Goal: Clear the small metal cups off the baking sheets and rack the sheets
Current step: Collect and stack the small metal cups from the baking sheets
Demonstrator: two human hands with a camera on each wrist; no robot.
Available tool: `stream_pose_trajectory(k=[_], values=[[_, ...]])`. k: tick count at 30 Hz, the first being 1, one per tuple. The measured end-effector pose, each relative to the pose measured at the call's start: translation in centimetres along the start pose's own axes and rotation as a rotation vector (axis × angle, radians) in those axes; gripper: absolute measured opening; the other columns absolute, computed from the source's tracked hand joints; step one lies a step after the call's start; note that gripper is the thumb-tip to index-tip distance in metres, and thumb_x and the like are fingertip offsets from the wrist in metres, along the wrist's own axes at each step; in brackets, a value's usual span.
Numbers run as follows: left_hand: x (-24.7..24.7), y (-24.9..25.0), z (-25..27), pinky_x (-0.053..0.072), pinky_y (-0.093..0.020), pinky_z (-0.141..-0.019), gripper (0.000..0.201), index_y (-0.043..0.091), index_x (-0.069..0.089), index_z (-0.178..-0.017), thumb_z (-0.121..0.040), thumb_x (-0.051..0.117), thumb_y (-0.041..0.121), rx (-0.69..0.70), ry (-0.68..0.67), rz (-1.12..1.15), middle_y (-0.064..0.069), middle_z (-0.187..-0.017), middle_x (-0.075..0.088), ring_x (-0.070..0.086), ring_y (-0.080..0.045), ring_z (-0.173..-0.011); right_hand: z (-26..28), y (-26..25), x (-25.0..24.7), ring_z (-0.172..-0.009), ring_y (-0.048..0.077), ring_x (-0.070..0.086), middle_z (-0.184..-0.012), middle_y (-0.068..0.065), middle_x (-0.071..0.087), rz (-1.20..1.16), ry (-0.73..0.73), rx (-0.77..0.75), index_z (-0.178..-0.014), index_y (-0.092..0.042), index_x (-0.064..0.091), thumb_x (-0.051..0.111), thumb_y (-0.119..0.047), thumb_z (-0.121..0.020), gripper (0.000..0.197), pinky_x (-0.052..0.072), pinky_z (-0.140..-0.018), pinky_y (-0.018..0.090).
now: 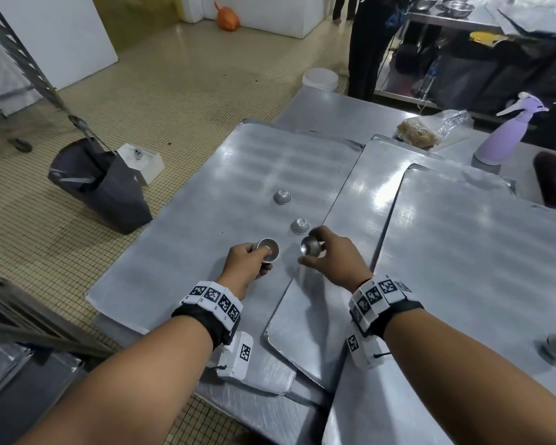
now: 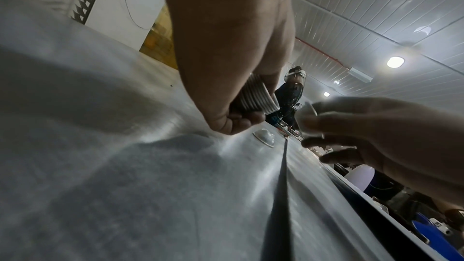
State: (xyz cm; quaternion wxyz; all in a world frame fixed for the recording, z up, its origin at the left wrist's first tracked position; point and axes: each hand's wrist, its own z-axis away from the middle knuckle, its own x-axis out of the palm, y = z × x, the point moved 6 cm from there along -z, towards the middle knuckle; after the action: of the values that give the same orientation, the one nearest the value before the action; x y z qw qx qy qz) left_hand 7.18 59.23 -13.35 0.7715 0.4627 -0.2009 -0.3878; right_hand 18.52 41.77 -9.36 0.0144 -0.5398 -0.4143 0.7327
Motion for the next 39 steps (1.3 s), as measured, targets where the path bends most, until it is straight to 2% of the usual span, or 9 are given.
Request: stream_pose_trajectory(k=[3,8,14,17,23,27,32,36,39], values=[[0.1,0.4,-0.2,0.052,-0.027,-0.061,0.011,0.006,0.071,-0.086,-0.091,0.071,0.016,-0.026,0.001,0.118,-0.011,-0.075,0.067,0.063,-0.018,-0.058,0.0,-3.0,1.1,-0.094,0.020,0.067,-0.106,-0.006,0.071,-0.049,0.015,-0.085,-0.117,-0.029,0.052,0.081,-0.045,-0.074,0.054,0.053,-0.081,0.038],[1.4,1.0,-0.3,0.052,-0.034,-0.071,0.047,0.008,0.072,-0.092,-0.083,0.069,0.054,-0.070,-0.128,0.309,-0.010,-0.079,0.068,0.062,-0.020,-0.066,-0.5,-5.9,2.7,-0.100,0.020,0.066,-0.108,-0.004,0.070,-0.086,0.045,-0.101,-0.120,-0.026,0.055,0.081,-0.045,-0.074,0.056,0.054,-0.082,0.040],[-0.3,0.9,-1.0,0.048,-0.026,-0.053,0.010,0.003,0.070,-0.088,-0.091,0.068,0.013,-0.067,-0.018,0.278,-0.013,-0.072,0.063,0.060,-0.020,-0.056,-1.6,-4.9,4.0,-0.115,0.019,0.061,-0.133,-0.005,0.061,-0.077,-0.093,-0.047,-0.136,-0.026,0.048,0.080,-0.052,-0.073,0.076,0.050,-0.093,0.038],[-1.9,0.7,-2.0,0.050,-0.021,-0.050,0.010,0.006,0.067,-0.086,-0.092,0.061,0.002,-0.059,0.073,0.176,-0.013,-0.074,0.063,0.058,-0.014,-0.049,-3.3,-2.0,3.0,-0.115,0.024,0.061,-0.135,0.002,0.059,0.023,-0.061,0.057,-0.135,-0.021,0.052,0.073,-0.041,-0.082,0.060,0.047,-0.095,0.035],[-2.9,0.7,-2.8,0.049,-0.022,-0.052,0.012,0.008,0.066,-0.083,-0.093,0.061,0.003,-0.037,0.089,0.096,-0.009,-0.070,0.063,0.058,-0.013,-0.049,-7.3,0.0,1.6,-0.127,0.032,0.052,-0.142,0.012,0.052,0.224,-0.086,0.122,-0.142,-0.014,0.047,0.056,-0.034,-0.095,0.052,0.042,-0.100,0.038],[-3.0,0.7,-2.8,0.049,-0.022,-0.054,0.021,0.012,0.061,-0.074,-0.093,0.062,0.003,-0.024,0.074,0.073,-0.007,-0.067,0.061,0.058,-0.015,-0.051,-9.0,-0.3,2.8,-0.112,0.034,0.059,-0.120,0.011,0.060,0.346,-0.157,0.107,-0.116,-0.016,0.059,0.054,-0.026,-0.088,0.030,0.049,-0.087,0.037],[-3.4,0.8,-2.8,0.051,-0.022,-0.054,0.017,0.010,0.063,-0.077,-0.092,0.061,0.003,-0.015,0.068,0.057,-0.008,-0.070,0.061,0.059,-0.015,-0.052,-9.2,-1.0,3.6,-0.106,0.036,0.058,-0.116,0.017,0.063,0.293,-0.088,0.123,-0.119,-0.008,0.055,0.049,-0.026,-0.095,0.031,0.043,-0.081,0.036],[-3.9,1.0,-2.5,0.051,-0.023,-0.055,0.015,0.009,0.065,-0.078,-0.092,0.062,0.004,-0.005,0.068,0.060,-0.007,-0.071,0.063,0.059,-0.014,-0.052,-8.3,-2.4,4.3,-0.113,0.037,0.058,-0.132,0.015,0.051,0.197,-0.113,0.104,-0.138,-0.013,0.047,0.055,-0.020,-0.090,0.049,0.044,-0.091,0.036],[-4.1,1.0,-2.1,0.051,-0.025,-0.058,0.019,0.011,0.063,-0.075,-0.092,0.062,0.004,-0.004,0.071,0.066,-0.007,-0.070,0.063,0.060,-0.014,-0.052,-7.0,-2.9,4.5,-0.102,0.038,0.060,-0.124,0.011,0.049,0.177,-0.105,0.096,-0.123,-0.016,0.056,0.058,-0.019,-0.088,0.035,0.040,-0.080,0.032]])
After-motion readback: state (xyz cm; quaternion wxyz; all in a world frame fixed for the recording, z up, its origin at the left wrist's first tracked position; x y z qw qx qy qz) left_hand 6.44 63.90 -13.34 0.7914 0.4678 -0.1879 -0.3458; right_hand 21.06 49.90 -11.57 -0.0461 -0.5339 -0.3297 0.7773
